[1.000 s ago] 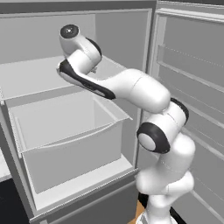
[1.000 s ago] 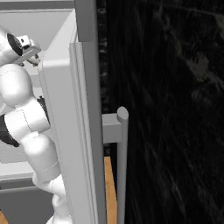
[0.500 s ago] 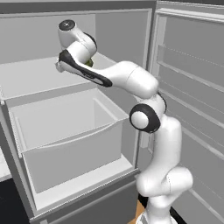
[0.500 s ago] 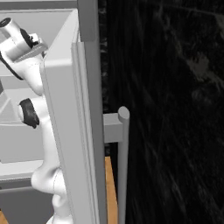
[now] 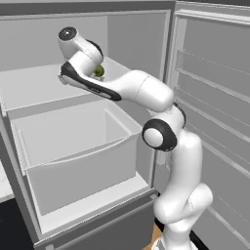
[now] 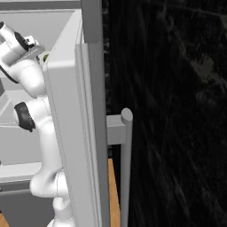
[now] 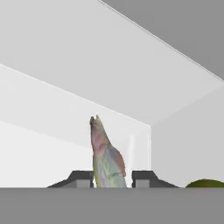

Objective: Place one lime and one fish in each tupperware on the nearby counter, to pack two identical lunches.

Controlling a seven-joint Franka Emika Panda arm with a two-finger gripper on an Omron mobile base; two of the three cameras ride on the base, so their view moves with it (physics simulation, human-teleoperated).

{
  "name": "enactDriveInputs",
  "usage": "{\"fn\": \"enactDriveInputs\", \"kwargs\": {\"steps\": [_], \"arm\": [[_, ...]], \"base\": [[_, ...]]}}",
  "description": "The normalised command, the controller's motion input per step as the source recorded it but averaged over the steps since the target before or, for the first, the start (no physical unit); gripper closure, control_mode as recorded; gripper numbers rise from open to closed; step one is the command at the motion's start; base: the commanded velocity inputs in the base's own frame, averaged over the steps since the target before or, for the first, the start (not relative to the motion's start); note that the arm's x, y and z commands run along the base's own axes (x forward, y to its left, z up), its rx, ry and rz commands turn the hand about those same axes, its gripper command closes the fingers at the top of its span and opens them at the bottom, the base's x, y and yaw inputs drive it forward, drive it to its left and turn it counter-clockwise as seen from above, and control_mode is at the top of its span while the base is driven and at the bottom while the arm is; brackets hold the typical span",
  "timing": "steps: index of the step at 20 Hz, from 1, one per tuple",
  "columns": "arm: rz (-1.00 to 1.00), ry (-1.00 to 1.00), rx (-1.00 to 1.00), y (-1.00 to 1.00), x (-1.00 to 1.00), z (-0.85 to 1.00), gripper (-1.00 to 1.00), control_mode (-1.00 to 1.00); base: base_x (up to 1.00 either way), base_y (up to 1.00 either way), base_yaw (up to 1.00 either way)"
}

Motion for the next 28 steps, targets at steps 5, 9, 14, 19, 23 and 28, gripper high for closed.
{"fn": "enactDriveInputs", "kwargs": {"steps": [5,9,14,19,23,28], "arm": [[0.00,-0.03,0.00,-0.67,-0.94,-0.72,1.00,-1.00],[-0.01,-0.24,0.06,-0.11,-1.00,-0.19,1.00,-1.00],[0.00,-0.36,0.01,0.78,-0.70,0.95,1.00,-1.00],[-0.08,-0.17,0.04,0.26,-1.00,0.39,1.00,-1.00],[-0.16,-0.13,0.16,-0.27,-1.00,-0.45,1.00,-1.00],[-0.17,-0.01,0.16,-0.22,-1.00,-0.44,1.00,-1.00]], "base": [[0.00,0.00,0.00],[0.00,0.00,0.00],[0.00,0.00,0.00],[0.00,0.00,0.00],[0.00,0.00,0.00],[0.00,0.00,0.00]]}}
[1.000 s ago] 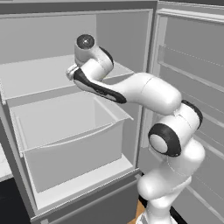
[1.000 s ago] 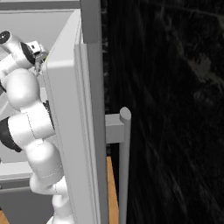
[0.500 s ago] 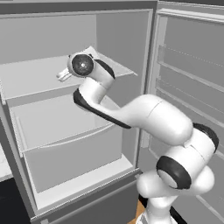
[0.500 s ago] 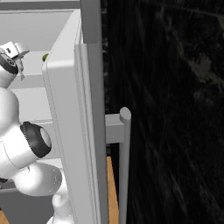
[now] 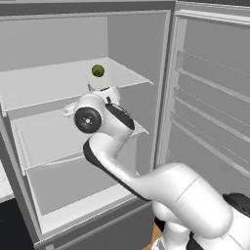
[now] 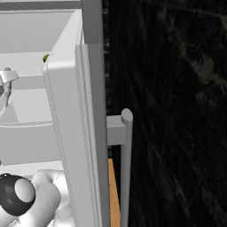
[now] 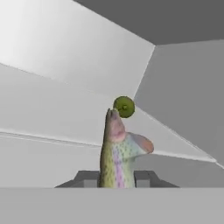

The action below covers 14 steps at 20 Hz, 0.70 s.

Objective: Place one lime and one fish in each tupperware on the nearby counter, to pack two identical lunches.

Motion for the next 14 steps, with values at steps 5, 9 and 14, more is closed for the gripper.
{"fn": "enactDriveInputs", "kwargs": {"steps": [5,9,14], "arm": [[-0.04,0.00,0.02,0.00,-0.20,-0.09,1.00,1.00],[0.00,0.00,0.00,0.00,0.00,0.00,1.00,1.00],[0.00,0.00,0.00,0.00,0.00,0.00,1.00,1.00]], "base": [[-0.80,0.23,-0.19],[-1.00,0.89,-0.33],[-1.00,1.00,-0.34]]}}
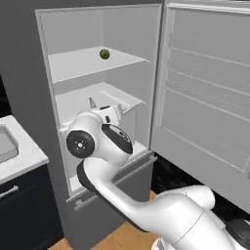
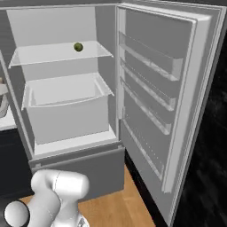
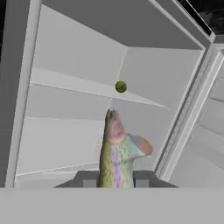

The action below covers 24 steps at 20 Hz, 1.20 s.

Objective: Place one lime and one fish in each tupperware on the nearby counter, to pack two identical lunches.

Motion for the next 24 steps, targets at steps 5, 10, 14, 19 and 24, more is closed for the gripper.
{"fn": "enactDriveInputs", "kwargs": {"steps": [5,10,14,19,24], "arm": [[0.00,0.00,0.00,0.00,0.00,0.00,1.00,1.00],[0.00,0.00,0.00,0.00,0.00,0.00,1.00,1.00],[0.00,0.00,0.00,0.00,0.00,0.00,1.00,1.00],[0.00,0.00,0.00,0.00,0.00,0.00,1.00,1.00],[0.00,0.00,0.00,0.00,0.00,0.00,1.00,1.00]], "base": [[-1.00,1.00,-0.39],[-0.78,1.00,-0.29],[-0.24,1.00,-0.14],[0.70,0.90,0.00],[0.91,0.56,0.05]]}}
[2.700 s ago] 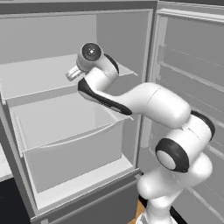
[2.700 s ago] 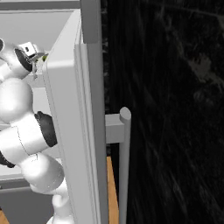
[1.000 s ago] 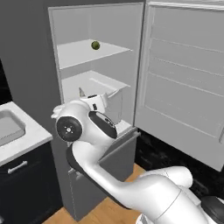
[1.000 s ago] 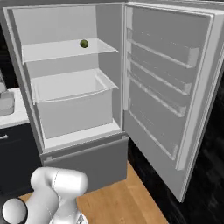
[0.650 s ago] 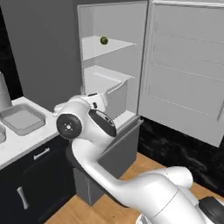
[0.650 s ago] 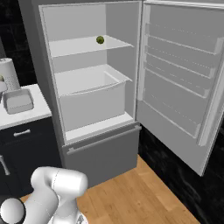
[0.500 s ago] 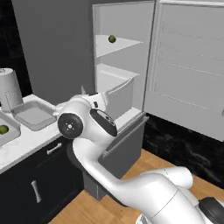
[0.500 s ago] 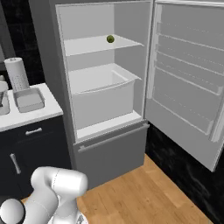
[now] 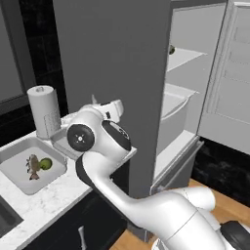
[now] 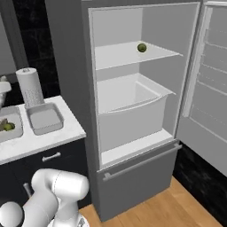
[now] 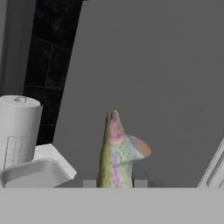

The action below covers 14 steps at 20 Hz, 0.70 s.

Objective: Place one lime and one fish in each tupperware on the nearby counter, to pack two identical lunches.

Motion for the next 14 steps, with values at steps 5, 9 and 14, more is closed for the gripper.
{"fn": "enactDriveInputs", "kwargs": {"steps": [5,9,14], "arm": [[0.00,0.00,0.00,0.00,0.00,0.00,1.00,1.00],[0.00,0.22,0.00,-0.11,0.36,-0.48,1.00,-1.00],[-0.04,0.52,0.07,-0.29,1.00,-1.00,1.00,-1.00]], "base": [[0.51,0.41,0.09],[0.31,-0.01,0.00],[0.00,0.00,0.00]]}}
